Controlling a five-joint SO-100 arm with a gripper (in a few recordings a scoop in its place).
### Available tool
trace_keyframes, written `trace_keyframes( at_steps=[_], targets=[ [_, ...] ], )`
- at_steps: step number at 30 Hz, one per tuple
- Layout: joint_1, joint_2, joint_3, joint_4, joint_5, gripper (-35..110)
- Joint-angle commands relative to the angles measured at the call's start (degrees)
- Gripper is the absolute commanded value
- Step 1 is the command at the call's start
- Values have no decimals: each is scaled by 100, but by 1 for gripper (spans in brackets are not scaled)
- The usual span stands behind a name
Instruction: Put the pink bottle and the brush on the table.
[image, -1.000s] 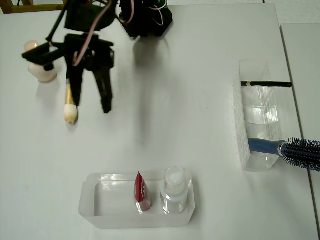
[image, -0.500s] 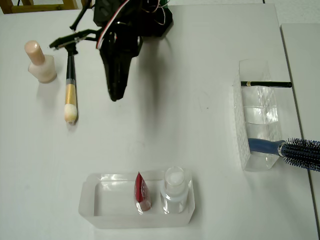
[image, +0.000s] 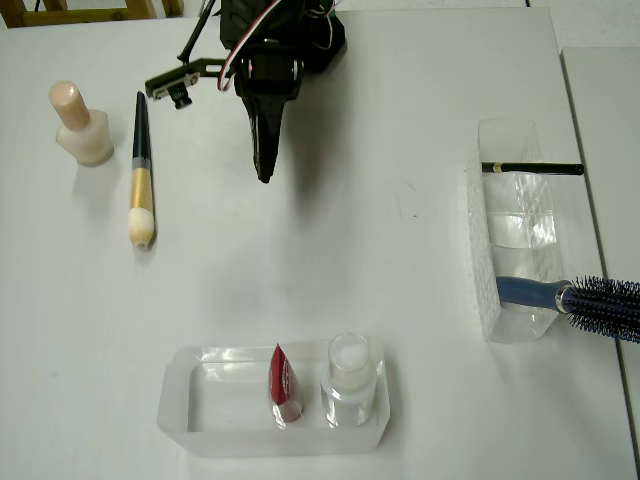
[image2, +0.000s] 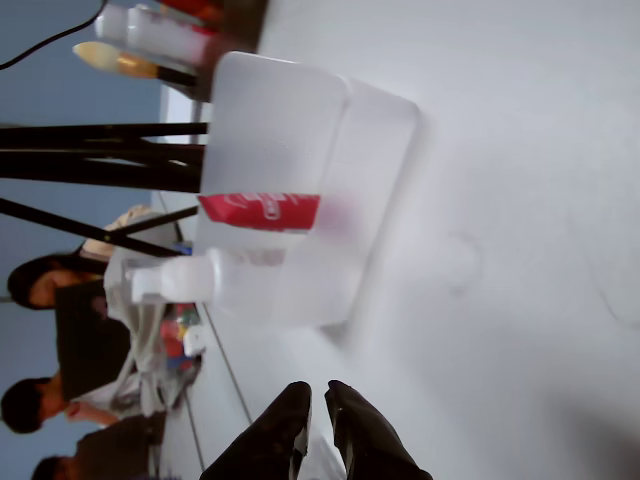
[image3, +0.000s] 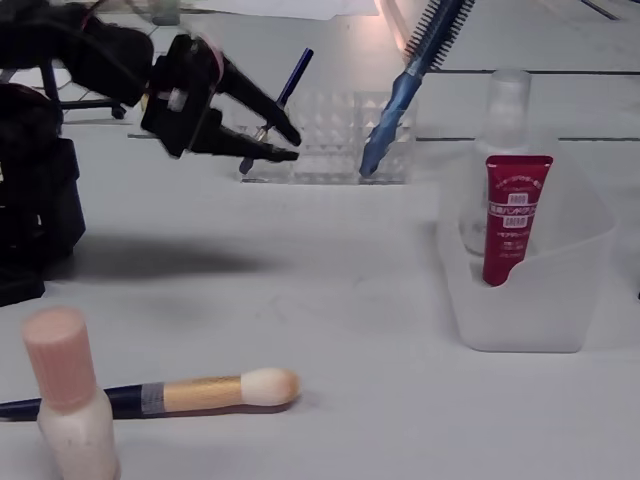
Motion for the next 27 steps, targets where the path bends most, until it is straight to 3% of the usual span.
trace_keyframes(
  at_steps=[1,10,27],
  targets=[
    [35,659,483,132,281,0],
    [35,1951,1512,993,387,0],
    [44,2716,1670,2312,571,0]
  ],
)
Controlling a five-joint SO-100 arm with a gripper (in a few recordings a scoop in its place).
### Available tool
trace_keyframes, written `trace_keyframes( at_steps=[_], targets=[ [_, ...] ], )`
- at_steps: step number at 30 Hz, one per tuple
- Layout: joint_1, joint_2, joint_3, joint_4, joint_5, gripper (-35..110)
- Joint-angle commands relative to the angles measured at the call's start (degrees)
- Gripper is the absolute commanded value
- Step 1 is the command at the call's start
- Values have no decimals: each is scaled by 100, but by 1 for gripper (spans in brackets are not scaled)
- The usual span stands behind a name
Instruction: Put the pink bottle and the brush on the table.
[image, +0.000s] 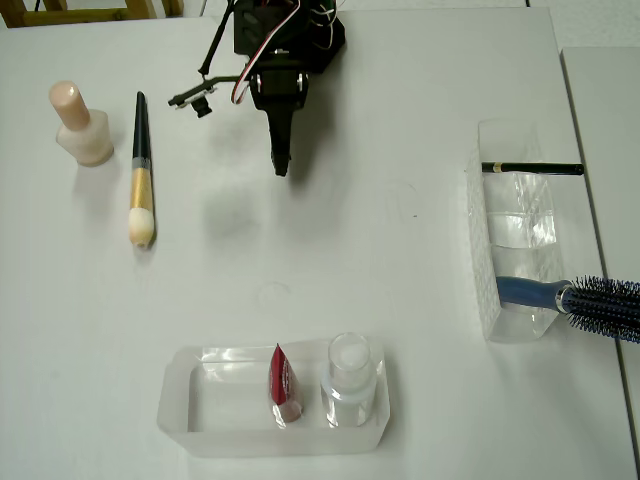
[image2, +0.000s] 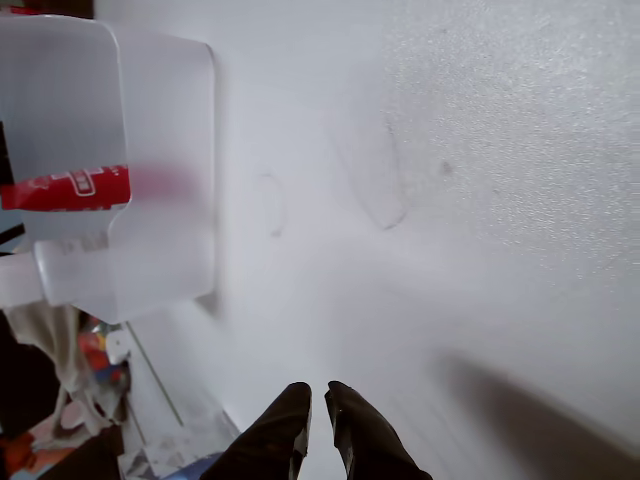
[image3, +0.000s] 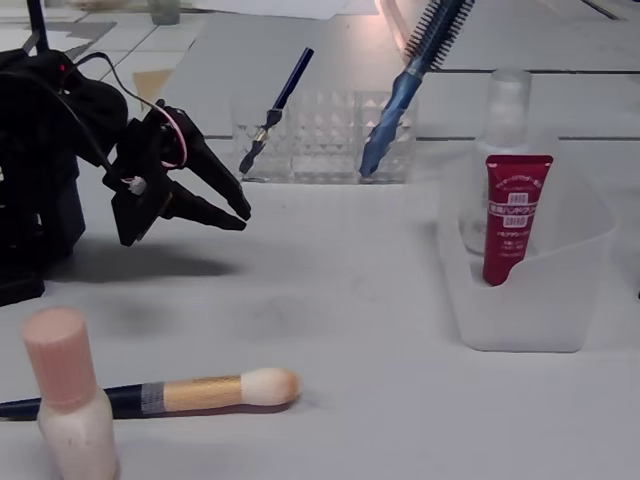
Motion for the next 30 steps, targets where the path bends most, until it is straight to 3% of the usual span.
trace_keyframes(
  at_steps=[1,30],
  targets=[
    [105,141,9,132,-79,0],
    [149,141,18,343,-79,0]
  ],
)
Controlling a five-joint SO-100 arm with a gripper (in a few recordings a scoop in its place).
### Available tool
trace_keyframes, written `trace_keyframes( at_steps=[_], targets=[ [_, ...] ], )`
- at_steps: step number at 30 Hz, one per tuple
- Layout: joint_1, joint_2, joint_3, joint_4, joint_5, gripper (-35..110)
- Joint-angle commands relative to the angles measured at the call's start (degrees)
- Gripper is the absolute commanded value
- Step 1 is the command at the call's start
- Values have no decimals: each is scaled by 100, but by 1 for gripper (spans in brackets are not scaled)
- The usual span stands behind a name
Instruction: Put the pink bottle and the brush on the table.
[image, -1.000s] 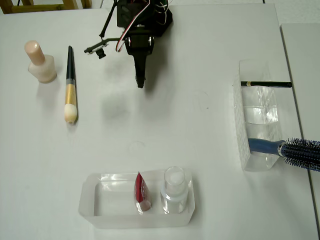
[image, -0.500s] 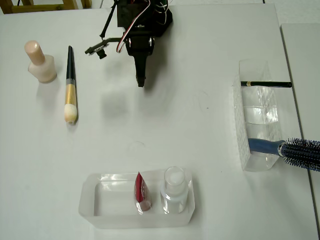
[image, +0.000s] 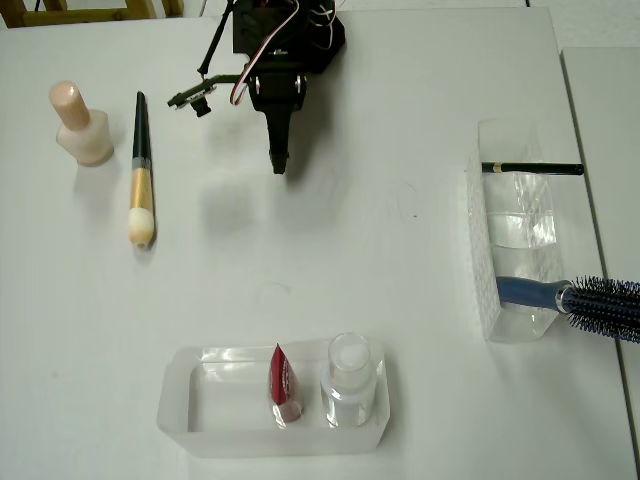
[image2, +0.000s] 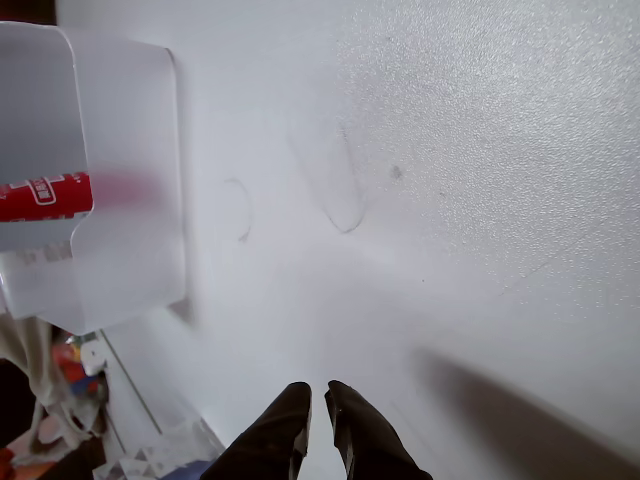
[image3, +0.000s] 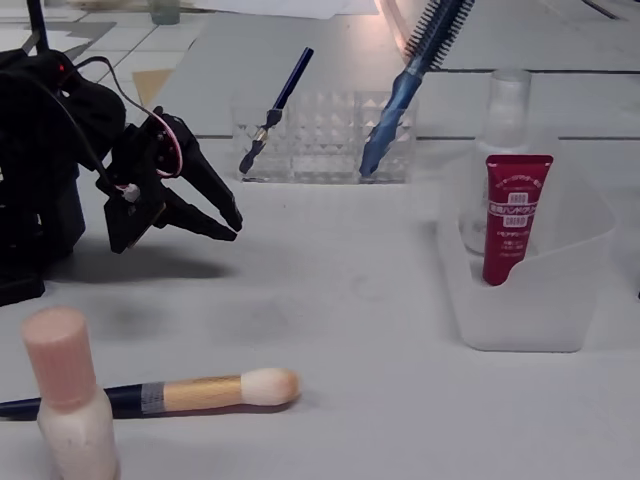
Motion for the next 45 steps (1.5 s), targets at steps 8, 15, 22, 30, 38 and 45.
trace_keyframes(
  at_steps=[8,15,22,30,38,45],
  targets=[
    [62,141,18,53,-70,0],
    [62,141,18,53,-70,0],
    [62,141,18,53,-70,0],
    [62,141,18,53,-70,0],
    [62,141,18,53,-70,0],
    [62,141,18,53,-70,0]
  ],
)
